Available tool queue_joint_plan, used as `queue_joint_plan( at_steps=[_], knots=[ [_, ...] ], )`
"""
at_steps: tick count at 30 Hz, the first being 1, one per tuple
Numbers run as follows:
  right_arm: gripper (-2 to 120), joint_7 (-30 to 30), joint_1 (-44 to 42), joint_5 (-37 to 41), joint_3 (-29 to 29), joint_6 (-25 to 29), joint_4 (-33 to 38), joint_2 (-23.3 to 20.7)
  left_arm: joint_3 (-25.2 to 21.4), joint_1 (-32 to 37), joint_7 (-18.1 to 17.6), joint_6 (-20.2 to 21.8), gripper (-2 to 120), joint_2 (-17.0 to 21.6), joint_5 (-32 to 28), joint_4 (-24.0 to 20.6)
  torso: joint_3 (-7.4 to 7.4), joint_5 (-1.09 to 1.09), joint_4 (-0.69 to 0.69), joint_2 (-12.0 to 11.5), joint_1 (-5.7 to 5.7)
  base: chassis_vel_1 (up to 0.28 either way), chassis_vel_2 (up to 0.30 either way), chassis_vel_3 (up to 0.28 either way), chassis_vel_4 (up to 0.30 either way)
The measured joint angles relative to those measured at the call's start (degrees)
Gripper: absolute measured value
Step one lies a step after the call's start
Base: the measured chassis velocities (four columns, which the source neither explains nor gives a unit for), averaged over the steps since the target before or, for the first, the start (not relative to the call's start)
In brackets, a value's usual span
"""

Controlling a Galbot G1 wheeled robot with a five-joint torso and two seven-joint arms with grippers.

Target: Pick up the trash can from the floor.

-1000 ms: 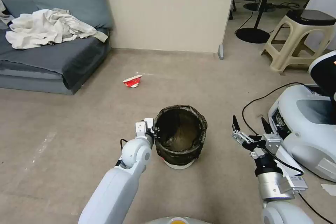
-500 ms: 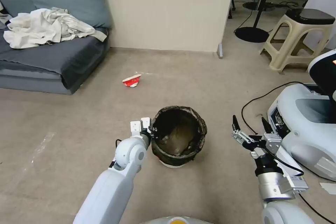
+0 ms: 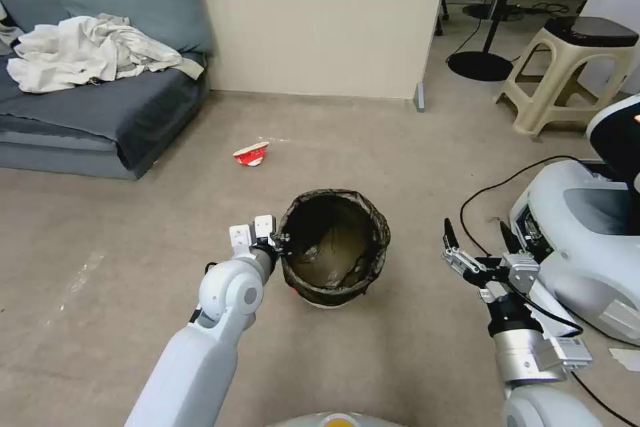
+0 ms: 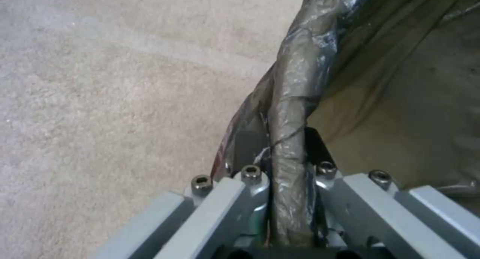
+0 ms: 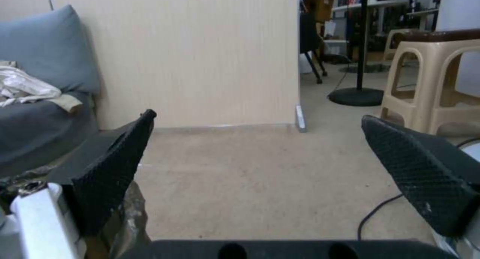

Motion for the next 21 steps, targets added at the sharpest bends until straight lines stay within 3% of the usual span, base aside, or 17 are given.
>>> queue_joint_plan(
  at_steps=[21],
  knots=[
    [100, 0.0, 0.6, 0.0, -0.4, -0.1, -0.5, -0.1, -6.6, 4.8, -0.1, -0.1, 1, 3.8, -6.5, -9.6, -0.01, 0.00, 0.00, 0.0, 0.00, 0.000, 0.000, 0.000, 0.000]
  ],
)
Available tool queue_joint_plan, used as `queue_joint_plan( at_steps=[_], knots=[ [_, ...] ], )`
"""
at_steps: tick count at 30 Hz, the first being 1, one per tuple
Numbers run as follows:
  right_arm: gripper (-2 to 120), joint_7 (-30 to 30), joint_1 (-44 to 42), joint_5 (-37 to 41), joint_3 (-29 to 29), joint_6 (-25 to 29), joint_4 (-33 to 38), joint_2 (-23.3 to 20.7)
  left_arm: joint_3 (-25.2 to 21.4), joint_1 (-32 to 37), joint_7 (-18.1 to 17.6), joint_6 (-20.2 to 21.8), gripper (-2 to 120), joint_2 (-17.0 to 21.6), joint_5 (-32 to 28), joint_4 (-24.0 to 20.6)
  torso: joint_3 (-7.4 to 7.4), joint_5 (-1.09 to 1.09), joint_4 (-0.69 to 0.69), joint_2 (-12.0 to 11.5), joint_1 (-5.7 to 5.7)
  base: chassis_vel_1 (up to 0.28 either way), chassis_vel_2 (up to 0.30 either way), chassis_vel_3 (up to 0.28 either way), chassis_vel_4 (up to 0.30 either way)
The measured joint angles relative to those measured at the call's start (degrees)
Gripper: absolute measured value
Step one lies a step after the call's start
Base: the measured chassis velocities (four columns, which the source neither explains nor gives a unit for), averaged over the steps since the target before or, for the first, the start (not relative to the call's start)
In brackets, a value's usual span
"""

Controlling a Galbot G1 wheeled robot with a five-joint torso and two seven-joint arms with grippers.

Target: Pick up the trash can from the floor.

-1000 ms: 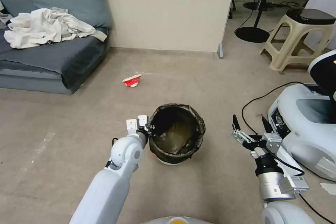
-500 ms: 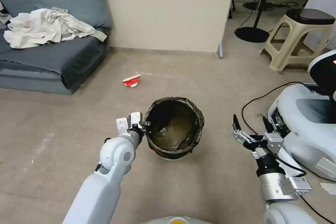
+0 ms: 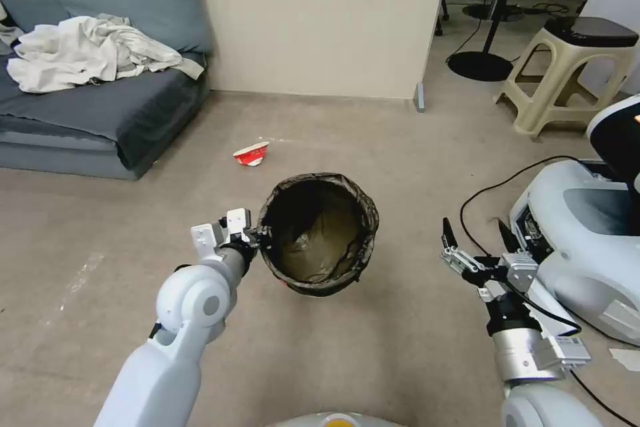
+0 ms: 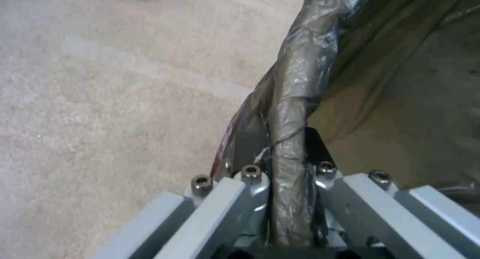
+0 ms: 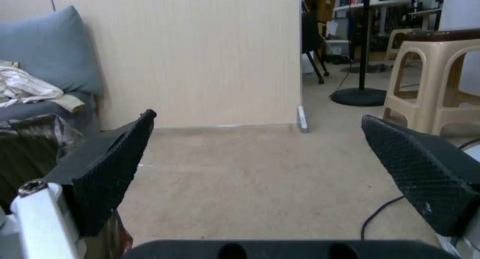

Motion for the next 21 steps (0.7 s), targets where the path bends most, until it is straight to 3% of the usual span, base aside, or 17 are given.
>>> queue_joint_plan(
  at_steps=[21],
  knots=[
    [100, 0.0, -0.3, 0.0, -0.1, 0.0, 0.1, 0.0, -1.5, 1.7, 0.2, 0.0, 1, 1.2, -1.5, -3.0, 0.00, 0.00, 0.00, 0.0, 0.00, 0.000, 0.000, 0.000, 0.000]
  ],
)
